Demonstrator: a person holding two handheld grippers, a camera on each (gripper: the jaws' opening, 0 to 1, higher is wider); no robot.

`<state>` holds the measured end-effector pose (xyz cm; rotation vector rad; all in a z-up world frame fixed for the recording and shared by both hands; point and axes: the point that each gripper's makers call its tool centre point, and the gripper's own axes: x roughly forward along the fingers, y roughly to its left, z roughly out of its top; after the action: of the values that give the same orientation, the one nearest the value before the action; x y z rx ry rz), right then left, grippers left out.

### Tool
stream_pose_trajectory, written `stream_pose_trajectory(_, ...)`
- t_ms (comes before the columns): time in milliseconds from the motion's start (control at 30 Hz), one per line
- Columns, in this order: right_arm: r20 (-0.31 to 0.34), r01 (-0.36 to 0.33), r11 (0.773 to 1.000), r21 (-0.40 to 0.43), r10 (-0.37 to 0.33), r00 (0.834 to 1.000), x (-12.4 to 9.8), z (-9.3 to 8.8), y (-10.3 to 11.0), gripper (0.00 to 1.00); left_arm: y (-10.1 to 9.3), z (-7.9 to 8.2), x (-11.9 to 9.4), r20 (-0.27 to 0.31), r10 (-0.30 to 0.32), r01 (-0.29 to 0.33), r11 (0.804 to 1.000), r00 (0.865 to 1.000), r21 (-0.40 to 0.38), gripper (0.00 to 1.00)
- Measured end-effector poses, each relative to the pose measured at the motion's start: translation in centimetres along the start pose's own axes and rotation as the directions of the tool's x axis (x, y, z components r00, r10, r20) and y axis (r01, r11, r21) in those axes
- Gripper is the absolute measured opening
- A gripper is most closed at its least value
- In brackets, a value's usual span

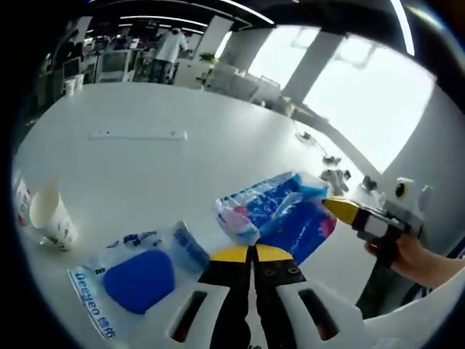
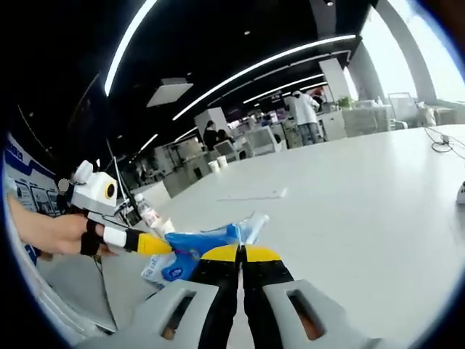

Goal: Arrange the tabletop items into an orderly group along one side of the table until the central work area is clear of visible clutter.

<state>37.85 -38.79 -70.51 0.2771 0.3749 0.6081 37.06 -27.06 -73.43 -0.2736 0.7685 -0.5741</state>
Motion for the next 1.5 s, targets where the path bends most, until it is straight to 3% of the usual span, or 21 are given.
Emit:
stream_pose_trajectory(400,-0.007,0.036,0.999,0.025,-0.036,0.999,0.5,-0.9,-1.9,0.0,0.6,0.3,2.8,-0.049,0.026,-0.022,0.996,0.998,0.084,0.0)
stream_pose_trajectory(1067,-0.079,0.054,0.996,0.064,-0.049,0.996,3.2,-3.9,-5.0,0.0,3.1,-1.0,6.6,-0.122,0.066,-0.058,0.996,0.99,0.069,0.0)
stream_pose_trajectory(1500,-0.153,0.07,0.995,0.07,-0.059,0.986,4.3,-6.9,-7.0,0.0,4.4,-3.1,8.2,-0.189,0.087,-0.075,0.995,0.978,0.067,0.0)
